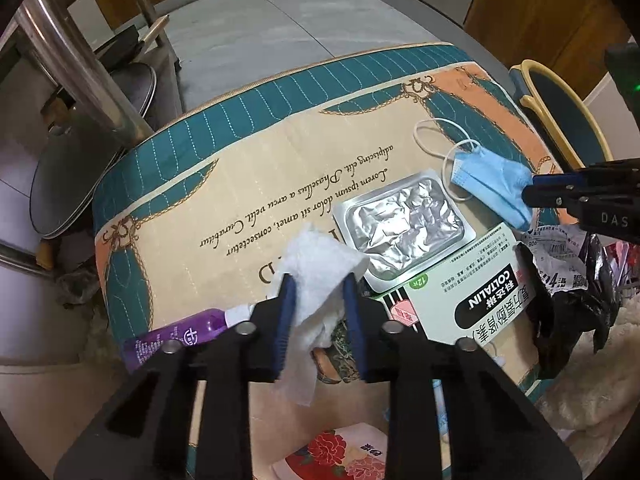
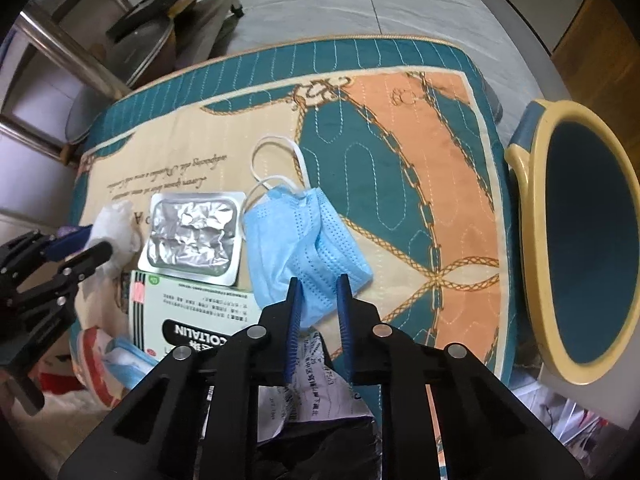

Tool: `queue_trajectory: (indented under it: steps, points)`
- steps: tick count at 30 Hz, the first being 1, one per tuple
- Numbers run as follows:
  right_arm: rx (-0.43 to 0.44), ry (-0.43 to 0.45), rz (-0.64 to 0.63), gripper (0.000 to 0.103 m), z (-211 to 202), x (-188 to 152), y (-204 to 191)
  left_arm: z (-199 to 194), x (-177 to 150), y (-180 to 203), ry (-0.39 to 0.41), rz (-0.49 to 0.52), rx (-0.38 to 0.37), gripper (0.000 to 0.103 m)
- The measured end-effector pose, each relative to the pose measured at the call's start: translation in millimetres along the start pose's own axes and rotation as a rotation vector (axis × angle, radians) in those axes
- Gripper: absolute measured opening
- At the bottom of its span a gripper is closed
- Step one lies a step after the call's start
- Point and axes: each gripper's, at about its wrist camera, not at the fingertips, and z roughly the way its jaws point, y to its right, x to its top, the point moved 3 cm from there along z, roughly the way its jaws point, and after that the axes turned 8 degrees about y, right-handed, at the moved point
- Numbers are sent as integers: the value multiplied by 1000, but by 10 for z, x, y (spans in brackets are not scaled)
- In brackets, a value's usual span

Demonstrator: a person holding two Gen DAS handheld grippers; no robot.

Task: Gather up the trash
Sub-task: 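Grasp the blue face mask with the right tool while the left tool grasps the white tissue, then lift and carry the mask and tissue over the yellow-rimmed bin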

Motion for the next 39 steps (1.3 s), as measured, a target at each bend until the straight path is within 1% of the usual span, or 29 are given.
queue_trajectory:
  steps: [2,7,10,11,15,17,21,23,29,39]
  points:
    - [9,24,-5,16,-66,28,-7,-36,42,-13,21,-19,-3,16]
    - [48,120,-16,16,-353,133,-42,-178,167,-32,95,-32,22,15]
    - [49,180,-41,16,-539,180,-48,-260,234,-21,137,-37,27,15]
    - [47,195,-47,16,-583,197,-43,-311,269,-14,163,-36,29,15]
    - [62,261,-44,16,-797,287,-22,-468,379,-12,234,-57,21,15]
    - [46,293,-55,16,-893,317,2,-551,450,16,272,-63,13,15]
    - [18,337,-73,16,-1003,368,38,-626,556,96,313,-67,-4,15]
    - [5,353,-76,16,-1053,373,82,-647,594,155,326,-56,-5,15]
    - [-10,373,-69,16,-1125,359,195,-633,683,291,334,-34,-14,15]
    - [-36,386,-47,16,-1219,295,469,-615,824,605,350,4,-42,15]
